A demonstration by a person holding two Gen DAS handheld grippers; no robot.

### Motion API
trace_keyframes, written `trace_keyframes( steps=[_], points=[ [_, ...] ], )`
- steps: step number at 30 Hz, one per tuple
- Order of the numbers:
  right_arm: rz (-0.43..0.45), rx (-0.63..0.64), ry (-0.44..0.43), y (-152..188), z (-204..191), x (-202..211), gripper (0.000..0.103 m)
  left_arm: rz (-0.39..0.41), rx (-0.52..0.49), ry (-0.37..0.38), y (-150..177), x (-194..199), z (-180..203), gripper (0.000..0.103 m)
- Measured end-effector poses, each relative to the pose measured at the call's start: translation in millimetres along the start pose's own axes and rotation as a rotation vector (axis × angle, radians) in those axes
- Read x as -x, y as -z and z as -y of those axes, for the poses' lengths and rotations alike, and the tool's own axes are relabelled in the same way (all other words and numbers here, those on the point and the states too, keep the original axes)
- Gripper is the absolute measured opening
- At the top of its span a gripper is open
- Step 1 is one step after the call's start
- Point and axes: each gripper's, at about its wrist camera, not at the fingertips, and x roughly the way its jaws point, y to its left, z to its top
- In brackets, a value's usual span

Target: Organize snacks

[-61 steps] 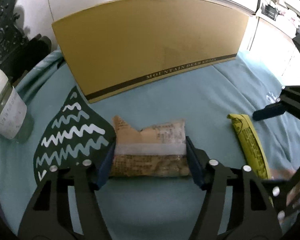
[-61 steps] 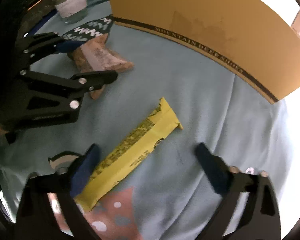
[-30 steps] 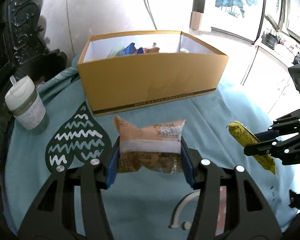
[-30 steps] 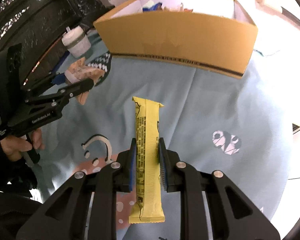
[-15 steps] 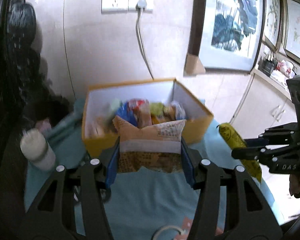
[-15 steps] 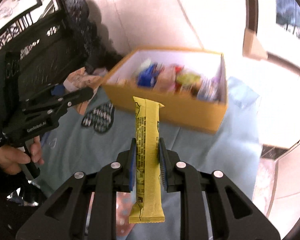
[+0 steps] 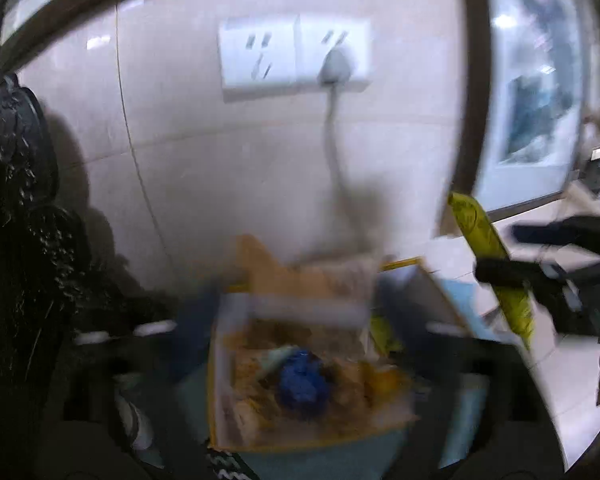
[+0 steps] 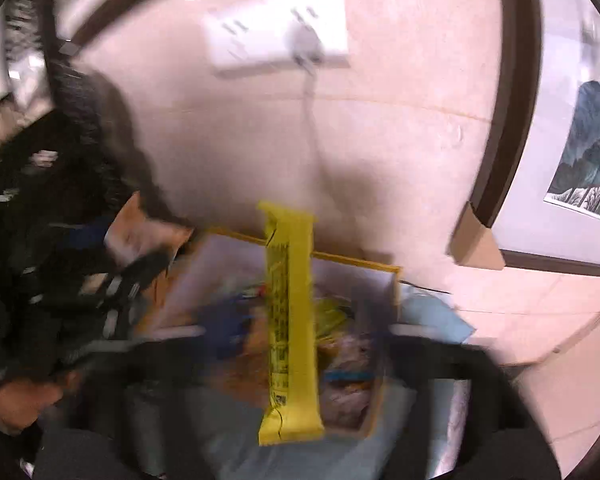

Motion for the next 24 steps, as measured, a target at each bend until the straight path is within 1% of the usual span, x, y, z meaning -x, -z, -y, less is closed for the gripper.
trace_keyframes(
  steps=[2, 3, 4, 5, 7, 9, 11, 15, 18, 19, 22, 24],
  points=[
    [-0.035, 0.015, 0.057, -2.5, 1.9, -18.0, 0.093, -0.104, 0.012, -0.03, 1.9, -25.3, -3.8, 0.101],
    [-0.04, 0.007, 0.056, 1.8, 2.4, -18.2, 0.093, -0.151, 0.026, -0.039, 6.5, -30.5, -6.7, 0.101],
    [-0.031, 0.004, 0.053, 5.0, 2.5, -16.2, 0.093, -0.16, 0.038, -0.029, 11.7, -30.1, -8.7, 0.101],
    [-0.025, 0.001, 0.052, 11.9, 3.2, -13.5, 0.093, -0.156, 0.047, -0.016, 19.2, -26.3, -11.2, 0.101],
    [-0.039, -0.006, 0.032, 24.3, 3.6, -11.0, 0.093, -0.146, 0.051, -0.03, 30.7, -18.2, -13.2, 0.101],
    [-0.046, -0.001, 0.032, 38.2, -0.8, -3.7, 0.093, -0.153, 0.057, -0.035, 39.9, -7.9, -13.0, 0.101],
    [-0.043, -0.007, 0.023, 51.3, -6.2, 10.3, 0.093, -0.144, 0.053, -0.048, 47.9, 9.6, -9.6, 0.101],
    [-0.024, -0.005, 0.004, 77.2, -20.1, 48.9, 0.093, -0.103, 0.057, -0.063, 56.0, 56.5, -1.4, 0.101],
    [-0.006, 0.005, -0.007, 101.0, -31.4, 83.9, 0.093, -0.09, 0.116, 0.002, 66.2, 100.5, -0.1, 0.101],
    [0.0, 0.005, -0.01, 106.4, -33.3, 92.2, 0.093, -0.084, 0.122, 0.012, 68.4, 109.9, -0.1, 0.101],
    [0.02, -0.011, -0.015, 132.6, -39.5, 127.6, 0.093, -0.064, 0.1, 0.013, 80.8, 146.3, 7.6, 0.101],
    [0.035, -0.029, -0.019, 151.5, -42.8, 151.5, 0.093, -0.062, 0.066, -0.009, 89.5, 167.6, 14.1, 0.101]
  ],
)
